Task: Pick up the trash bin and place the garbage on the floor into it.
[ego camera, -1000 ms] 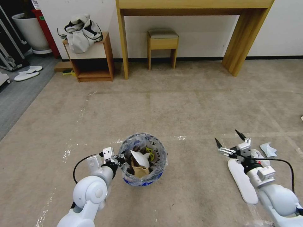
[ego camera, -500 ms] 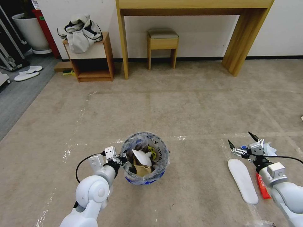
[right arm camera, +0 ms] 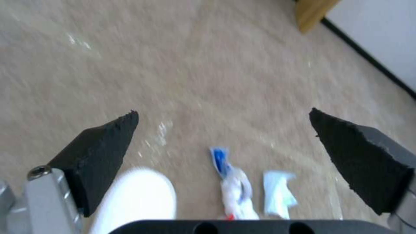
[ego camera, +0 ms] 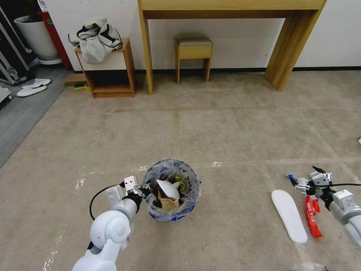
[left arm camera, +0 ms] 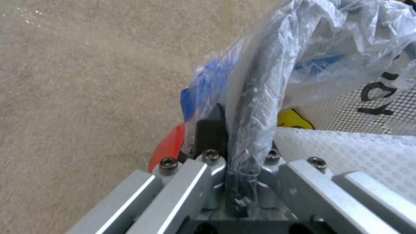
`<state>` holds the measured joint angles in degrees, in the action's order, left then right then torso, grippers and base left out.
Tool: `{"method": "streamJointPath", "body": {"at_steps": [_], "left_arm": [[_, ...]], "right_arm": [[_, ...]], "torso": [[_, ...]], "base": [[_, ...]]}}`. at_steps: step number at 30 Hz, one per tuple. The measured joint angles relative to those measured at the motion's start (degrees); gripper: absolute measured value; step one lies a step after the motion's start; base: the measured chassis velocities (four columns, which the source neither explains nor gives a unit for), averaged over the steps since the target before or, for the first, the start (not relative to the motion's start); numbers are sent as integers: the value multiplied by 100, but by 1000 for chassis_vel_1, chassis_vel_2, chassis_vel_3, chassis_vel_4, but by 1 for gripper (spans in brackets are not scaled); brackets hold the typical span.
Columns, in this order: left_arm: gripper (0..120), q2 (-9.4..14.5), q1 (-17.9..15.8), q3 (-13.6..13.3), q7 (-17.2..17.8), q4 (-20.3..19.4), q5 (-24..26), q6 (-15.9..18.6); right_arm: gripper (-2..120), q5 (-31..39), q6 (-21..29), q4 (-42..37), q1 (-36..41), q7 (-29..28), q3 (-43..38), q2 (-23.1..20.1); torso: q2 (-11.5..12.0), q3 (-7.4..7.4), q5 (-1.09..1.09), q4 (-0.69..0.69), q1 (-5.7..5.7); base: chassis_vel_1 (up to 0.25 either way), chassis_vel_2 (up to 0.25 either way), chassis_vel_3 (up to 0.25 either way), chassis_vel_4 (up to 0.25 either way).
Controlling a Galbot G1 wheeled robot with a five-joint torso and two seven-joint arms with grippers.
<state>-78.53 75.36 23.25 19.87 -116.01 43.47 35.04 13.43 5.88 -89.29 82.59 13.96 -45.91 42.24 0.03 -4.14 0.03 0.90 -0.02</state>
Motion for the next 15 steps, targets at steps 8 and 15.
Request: {"method": "streamJointPath", "body": {"at_steps": [8, 15], "left_arm": [[1, -29, 17, 28, -22, 29, -57, -24], [1, -36, 79, 59, -58, 62, -156, -44]], "right_arm": [[100, 375, 302, 488, -17, 268, 53, -317], [100, 1085, 671, 968, -160, 419, 413, -464]], "torso": [[0, 0, 0, 1, 0], [0, 0, 0, 0, 0]], "base": [[0, 0, 0, 0], [0, 0, 0, 0]]}}
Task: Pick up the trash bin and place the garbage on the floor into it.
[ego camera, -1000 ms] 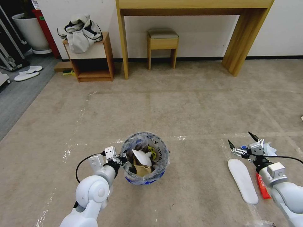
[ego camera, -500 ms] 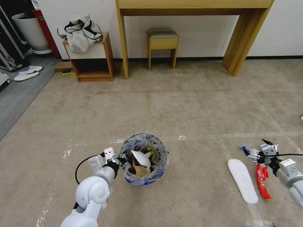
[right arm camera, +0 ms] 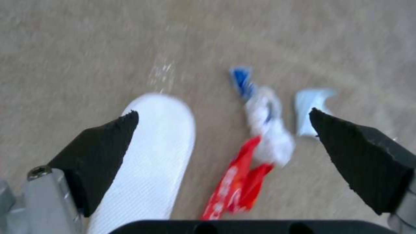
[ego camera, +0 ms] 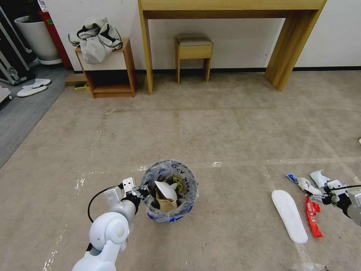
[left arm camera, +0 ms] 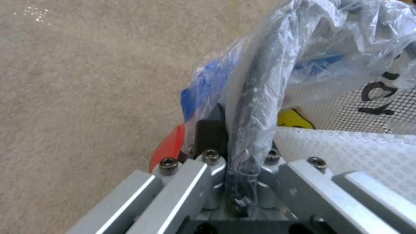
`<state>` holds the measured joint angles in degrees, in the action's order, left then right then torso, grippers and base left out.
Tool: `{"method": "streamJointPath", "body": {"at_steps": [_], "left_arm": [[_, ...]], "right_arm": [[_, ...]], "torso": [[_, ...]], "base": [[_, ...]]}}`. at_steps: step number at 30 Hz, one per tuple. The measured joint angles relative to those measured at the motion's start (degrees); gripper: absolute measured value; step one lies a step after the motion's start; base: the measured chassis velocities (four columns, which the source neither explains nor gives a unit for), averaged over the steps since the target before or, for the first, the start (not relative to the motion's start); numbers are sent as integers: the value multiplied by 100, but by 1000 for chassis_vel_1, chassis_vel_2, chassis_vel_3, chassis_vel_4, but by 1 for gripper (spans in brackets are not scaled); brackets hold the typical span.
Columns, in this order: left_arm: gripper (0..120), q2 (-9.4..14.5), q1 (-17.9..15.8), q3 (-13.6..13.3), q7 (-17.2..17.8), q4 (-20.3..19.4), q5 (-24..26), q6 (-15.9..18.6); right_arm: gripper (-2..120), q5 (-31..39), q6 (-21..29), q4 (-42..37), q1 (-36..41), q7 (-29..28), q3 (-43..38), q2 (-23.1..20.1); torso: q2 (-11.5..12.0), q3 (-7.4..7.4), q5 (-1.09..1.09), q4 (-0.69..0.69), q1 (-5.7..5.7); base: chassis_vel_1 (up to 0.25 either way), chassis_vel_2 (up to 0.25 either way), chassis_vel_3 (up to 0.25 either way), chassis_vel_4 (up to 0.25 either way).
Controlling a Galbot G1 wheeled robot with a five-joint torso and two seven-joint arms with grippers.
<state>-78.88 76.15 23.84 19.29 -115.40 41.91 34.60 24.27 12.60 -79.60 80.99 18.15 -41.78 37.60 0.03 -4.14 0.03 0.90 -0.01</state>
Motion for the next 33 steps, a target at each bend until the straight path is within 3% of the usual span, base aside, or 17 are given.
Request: {"method": "streamJointPath", "body": {"at_steps": [10, 21, 33], "left_arm": [[1, 17, 20, -19, -7, 73, -41, -8], [1, 122, -120, -122, -24, 259, 22, -14], [1, 208, -144, -90, -20, 265, 140, -13]], "right_arm": [[100, 859, 462, 707, -310, 87, 656, 6], [100, 600, 396, 1399, -650, 31, 1012, 407], [100, 332, 174, 2380, -1548, -189, 1562, 890]], "torso": [[0, 0, -1, 0, 0], [0, 0, -2, 2, 0], [0, 0, -2, 0, 0]], "base": [[0, 0, 0, 0], [0, 0, 0, 0], [0, 0, 0, 0]]}}
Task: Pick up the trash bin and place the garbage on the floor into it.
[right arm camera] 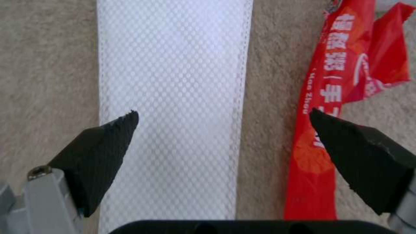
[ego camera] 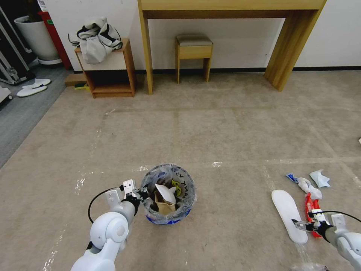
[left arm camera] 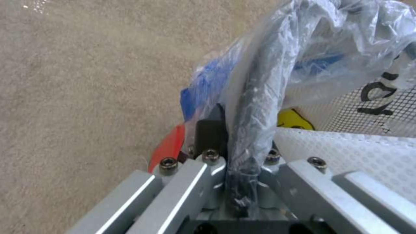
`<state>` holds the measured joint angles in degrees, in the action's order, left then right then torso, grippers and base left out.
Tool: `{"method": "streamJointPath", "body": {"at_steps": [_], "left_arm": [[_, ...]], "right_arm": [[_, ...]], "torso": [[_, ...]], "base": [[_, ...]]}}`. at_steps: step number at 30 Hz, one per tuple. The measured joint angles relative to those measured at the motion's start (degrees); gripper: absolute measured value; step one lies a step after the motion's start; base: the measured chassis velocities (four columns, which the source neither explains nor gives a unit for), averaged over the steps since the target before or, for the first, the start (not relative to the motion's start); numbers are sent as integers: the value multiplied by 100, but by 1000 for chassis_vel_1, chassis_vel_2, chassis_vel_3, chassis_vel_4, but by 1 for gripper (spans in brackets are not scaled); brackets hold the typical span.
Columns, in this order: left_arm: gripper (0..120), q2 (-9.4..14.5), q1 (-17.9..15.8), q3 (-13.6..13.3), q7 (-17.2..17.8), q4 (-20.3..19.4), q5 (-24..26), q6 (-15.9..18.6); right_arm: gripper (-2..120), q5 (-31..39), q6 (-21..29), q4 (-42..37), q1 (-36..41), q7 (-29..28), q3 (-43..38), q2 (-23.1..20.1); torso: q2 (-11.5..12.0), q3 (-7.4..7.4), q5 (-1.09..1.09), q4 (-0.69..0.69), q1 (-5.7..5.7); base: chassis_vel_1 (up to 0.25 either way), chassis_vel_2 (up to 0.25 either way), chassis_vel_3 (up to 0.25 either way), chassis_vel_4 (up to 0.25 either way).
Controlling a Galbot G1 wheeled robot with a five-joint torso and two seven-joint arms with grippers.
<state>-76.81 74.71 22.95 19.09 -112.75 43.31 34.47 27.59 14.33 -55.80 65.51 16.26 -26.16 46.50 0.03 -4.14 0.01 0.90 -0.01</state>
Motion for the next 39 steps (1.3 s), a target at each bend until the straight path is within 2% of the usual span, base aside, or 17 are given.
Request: {"method": "streamJointPath", "body": {"at_steps": [18, 39], "left_arm": [[1, -32, -75, -9, -2, 84, 35, -9], [1, -127, -160, -17, -6, 200, 26, -17]], "right_arm": [[100, 126, 7, 799, -622, -19, 565, 111], [100, 139, 62, 837, -731, 86, 866, 176]], "torso": [[0, 0, -3, 2, 0], [-1, 1, -7, 3, 1]], "base": [[0, 0, 0, 0], [0, 0, 0, 0]]}}
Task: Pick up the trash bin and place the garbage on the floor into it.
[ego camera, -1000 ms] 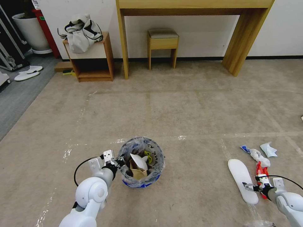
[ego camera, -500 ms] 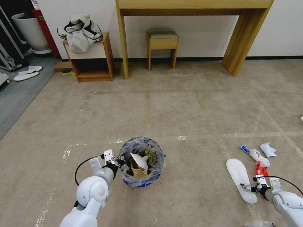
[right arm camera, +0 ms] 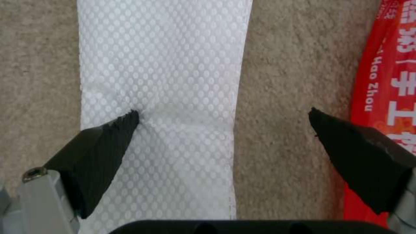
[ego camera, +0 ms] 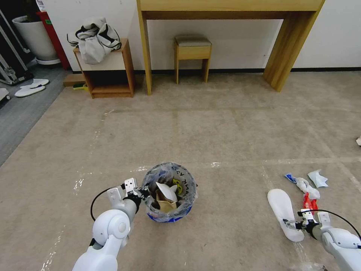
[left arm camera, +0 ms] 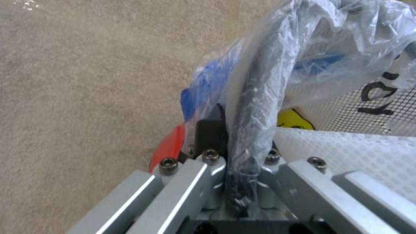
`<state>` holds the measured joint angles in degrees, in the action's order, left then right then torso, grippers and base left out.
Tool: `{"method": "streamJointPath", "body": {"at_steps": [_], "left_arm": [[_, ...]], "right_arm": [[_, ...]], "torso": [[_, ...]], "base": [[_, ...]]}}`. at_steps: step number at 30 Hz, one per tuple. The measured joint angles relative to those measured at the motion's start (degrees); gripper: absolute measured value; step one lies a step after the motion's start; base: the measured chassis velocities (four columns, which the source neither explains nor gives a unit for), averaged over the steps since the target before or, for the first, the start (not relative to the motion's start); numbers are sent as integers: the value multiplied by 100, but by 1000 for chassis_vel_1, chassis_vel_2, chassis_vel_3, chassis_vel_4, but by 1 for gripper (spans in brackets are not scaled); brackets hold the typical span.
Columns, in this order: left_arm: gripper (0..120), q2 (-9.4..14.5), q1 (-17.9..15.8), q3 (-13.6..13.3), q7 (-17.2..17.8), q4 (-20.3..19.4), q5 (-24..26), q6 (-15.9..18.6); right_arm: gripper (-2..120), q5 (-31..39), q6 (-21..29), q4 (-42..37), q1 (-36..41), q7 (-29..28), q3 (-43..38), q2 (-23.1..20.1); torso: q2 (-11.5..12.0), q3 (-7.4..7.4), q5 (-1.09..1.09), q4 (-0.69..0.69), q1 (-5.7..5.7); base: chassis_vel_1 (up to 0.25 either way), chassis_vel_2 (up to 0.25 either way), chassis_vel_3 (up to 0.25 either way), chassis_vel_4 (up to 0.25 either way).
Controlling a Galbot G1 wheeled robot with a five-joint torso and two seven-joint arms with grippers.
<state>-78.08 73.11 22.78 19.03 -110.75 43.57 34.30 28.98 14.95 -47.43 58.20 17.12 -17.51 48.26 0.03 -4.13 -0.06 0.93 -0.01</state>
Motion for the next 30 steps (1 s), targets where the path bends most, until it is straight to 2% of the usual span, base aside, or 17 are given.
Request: {"method": "streamJointPath", "body": {"at_steps": [10, 12, 15, 16, 18, 23, 29, 30], "left_arm": [[1, -34, 51, 13, 4, -34, -34, -11], [1, -31, 77, 13, 5, -66, -47, -13], [1, -33, 84, 12, 6, -81, -58, -14], [1, -33, 84, 12, 6, -81, -58, -14], [1, -33, 96, 8, 7, -101, -71, -17], [1, -19, 124, 9, 7, -119, -79, -27], [1, 19, 168, 16, 7, -170, -76, -35], [1, 19, 168, 16, 7, -170, -76, -35]], "right_arm": [[83, -54, -29, -103, 16, 70, 24, 33], [74, -65, -38, -217, 97, 67, -50, 34], [68, -67, -44, -269, 143, 75, -104, 37], [68, -67, -44, -269, 143, 75, -104, 37], [59, -67, -67, -291, 161, 79, -133, 49], [49, -65, -89, -297, 147, 82, -137, 65], [29, -54, -92, -282, 85, 72, -128, 110], [29, -54, -92, -282, 85, 72, -128, 110]], "torso": [[-1, 0, 2, 1, 0], [0, -1, 9, -1, 0], [0, -1, 11, -3, 0], [0, -1, 11, -3, 0], [0, -1, 12, -3, 0], [0, -1, 13, -4, 0], [1, -2, 12, -4, 0], [1, -2, 12, -4, 0]], "base": [[0, 0, 0, 0], [0, 0, 0, 0], [0, 0, 0, 0], [0, 0, 0, 0], [0, 0, 0, 0], [0, 0, 0, 0], [0, 0, 0, 0], [0, 0, 0, 0]]}}
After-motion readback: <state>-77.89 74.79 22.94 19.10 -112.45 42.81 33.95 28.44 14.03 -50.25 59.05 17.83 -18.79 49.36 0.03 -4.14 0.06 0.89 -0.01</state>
